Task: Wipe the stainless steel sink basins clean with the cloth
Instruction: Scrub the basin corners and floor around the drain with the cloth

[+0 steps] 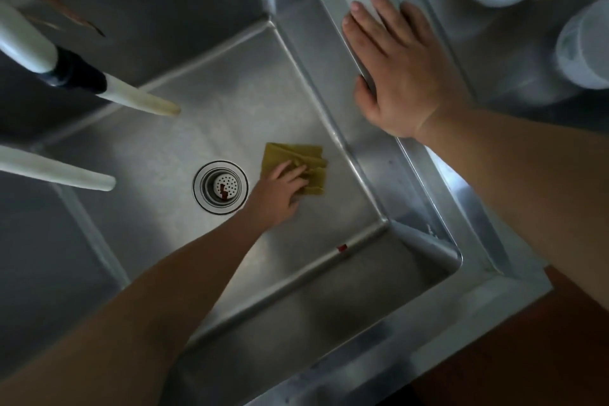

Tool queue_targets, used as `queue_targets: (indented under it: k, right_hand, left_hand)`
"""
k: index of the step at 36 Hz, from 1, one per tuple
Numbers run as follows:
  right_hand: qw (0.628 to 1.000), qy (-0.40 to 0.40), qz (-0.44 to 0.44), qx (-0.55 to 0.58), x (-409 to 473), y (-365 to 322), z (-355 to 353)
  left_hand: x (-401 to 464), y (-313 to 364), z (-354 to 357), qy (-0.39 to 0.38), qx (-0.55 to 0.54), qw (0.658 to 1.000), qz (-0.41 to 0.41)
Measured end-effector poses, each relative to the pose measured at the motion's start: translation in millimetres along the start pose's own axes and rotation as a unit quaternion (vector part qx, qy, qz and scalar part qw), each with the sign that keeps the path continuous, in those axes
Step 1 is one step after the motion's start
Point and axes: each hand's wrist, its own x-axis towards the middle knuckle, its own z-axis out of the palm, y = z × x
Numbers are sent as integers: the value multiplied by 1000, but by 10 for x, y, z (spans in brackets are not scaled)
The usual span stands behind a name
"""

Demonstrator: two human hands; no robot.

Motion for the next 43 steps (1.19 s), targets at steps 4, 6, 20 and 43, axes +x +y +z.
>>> queue_targets:
  k: [4,6,20,43]
  right_hand:
    - [1000,1,0,2,2,-4,14]
    - [1000,0,1,4,4,-3,13]
    - [999,21,-10,25,-1,2,-3]
    - [979,55,-39,195,-584,-1052,-72]
  left_hand:
    - [-450,143,219,-11,-11,1000,-24]
    - [-654,257,334,-3,-1,999,-39]
    - [-1596,245,568,-82,89,992,-23]
    - [-2061,940,-349,241,-659,543,-460]
